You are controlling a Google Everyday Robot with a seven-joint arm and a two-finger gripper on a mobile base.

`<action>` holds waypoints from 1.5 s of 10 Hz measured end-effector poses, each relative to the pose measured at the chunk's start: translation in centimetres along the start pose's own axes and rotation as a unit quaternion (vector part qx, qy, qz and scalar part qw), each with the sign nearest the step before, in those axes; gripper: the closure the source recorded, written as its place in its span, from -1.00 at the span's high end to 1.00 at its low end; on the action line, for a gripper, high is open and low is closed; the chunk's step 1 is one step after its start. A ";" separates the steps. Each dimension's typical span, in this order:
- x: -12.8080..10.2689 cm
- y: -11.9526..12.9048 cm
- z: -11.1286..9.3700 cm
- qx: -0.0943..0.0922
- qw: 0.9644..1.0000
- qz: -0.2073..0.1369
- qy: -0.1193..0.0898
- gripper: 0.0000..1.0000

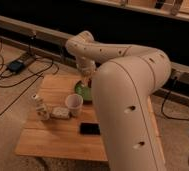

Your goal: Place the pepper in the ceramic bowl

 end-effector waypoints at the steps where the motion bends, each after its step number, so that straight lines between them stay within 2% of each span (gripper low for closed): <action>1: -0.8 0.1 -0.1 0.000 1.000 -0.002 -0.002 -1.00; 4: -2.6 -0.4 -0.1 -0.011 0.999 -0.010 -0.029 -1.00; 6: -3.1 -1.3 1.2 -0.026 0.998 -0.005 -0.053 -1.00; 8: -3.2 -2.1 2.7 -0.037 0.997 0.003 -0.066 -1.00; 13: -3.1 -2.2 6.7 -0.064 0.996 0.015 -0.059 -0.98; 14: -3.1 -2.2 7.2 -0.070 0.996 0.018 -0.057 -0.85; 15: -3.0 -2.1 7.6 -0.075 0.996 0.020 -0.053 -0.63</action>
